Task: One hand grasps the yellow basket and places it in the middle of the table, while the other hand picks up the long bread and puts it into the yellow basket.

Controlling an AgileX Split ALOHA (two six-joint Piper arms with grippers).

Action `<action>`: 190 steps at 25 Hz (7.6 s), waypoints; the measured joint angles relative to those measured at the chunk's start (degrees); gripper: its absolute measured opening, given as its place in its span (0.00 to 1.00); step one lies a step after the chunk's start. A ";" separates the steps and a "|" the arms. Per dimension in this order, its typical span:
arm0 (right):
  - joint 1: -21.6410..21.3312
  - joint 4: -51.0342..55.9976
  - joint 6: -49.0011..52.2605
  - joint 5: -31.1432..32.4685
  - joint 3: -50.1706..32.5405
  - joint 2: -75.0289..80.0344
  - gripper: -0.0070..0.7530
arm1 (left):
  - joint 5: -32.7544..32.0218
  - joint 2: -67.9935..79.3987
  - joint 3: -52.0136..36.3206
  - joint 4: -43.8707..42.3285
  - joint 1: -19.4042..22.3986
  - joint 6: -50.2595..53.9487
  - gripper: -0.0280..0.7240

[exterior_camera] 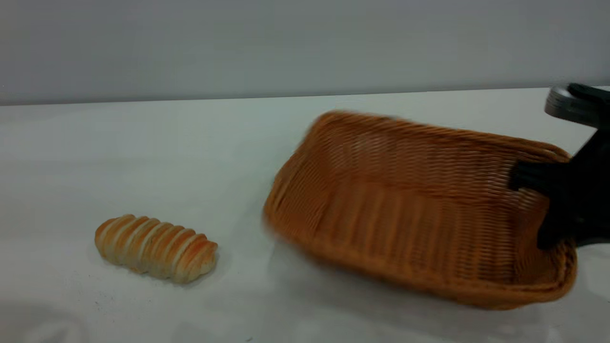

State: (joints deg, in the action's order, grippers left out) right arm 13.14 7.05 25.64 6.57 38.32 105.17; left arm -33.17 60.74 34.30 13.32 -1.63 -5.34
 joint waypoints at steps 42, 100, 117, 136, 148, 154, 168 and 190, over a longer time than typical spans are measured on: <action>6.46 16.26 -42.88 20.98 15.48 -5.11 0.92 | 5.79 2.95 0.01 2.74 0.00 0.09 0.69; 6.46 22.05 -45.83 42.46 0.67 -61.83 0.68 | 4.32 59.87 29.84 2.60 -2.32 11.82 0.10; 6.46 22.05 -45.87 44.73 0.67 -61.83 0.68 | 5.52 38.62 29.62 6.64 -12.88 10.76 0.10; 6.46 22.05 -45.99 45.74 0.67 -63.90 0.68 | 27.21 53.77 29.81 19.18 -31.66 -6.87 0.21; 6.46 20.08 -45.93 48.24 0.67 -68.84 0.68 | 26.71 50.22 30.18 17.26 -31.99 -17.59 0.76; 6.46 15.32 -43.72 51.79 0.67 -71.03 0.68 | 16.72 36.90 30.18 14.90 -29.55 -25.73 0.77; 6.46 0.18 -31.46 56.28 -0.89 -84.49 0.68 | -15.58 3.20 29.35 13.60 -9.30 -25.21 0.77; 8.04 -7.05 -28.01 58.29 -9.72 -97.27 0.68 | -31.95 -40.67 6.28 -4.23 -8.18 -8.22 0.77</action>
State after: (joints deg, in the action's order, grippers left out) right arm 21.18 0.00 -2.37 64.86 28.60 7.90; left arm -65.12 20.07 40.58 9.09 -9.82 -13.56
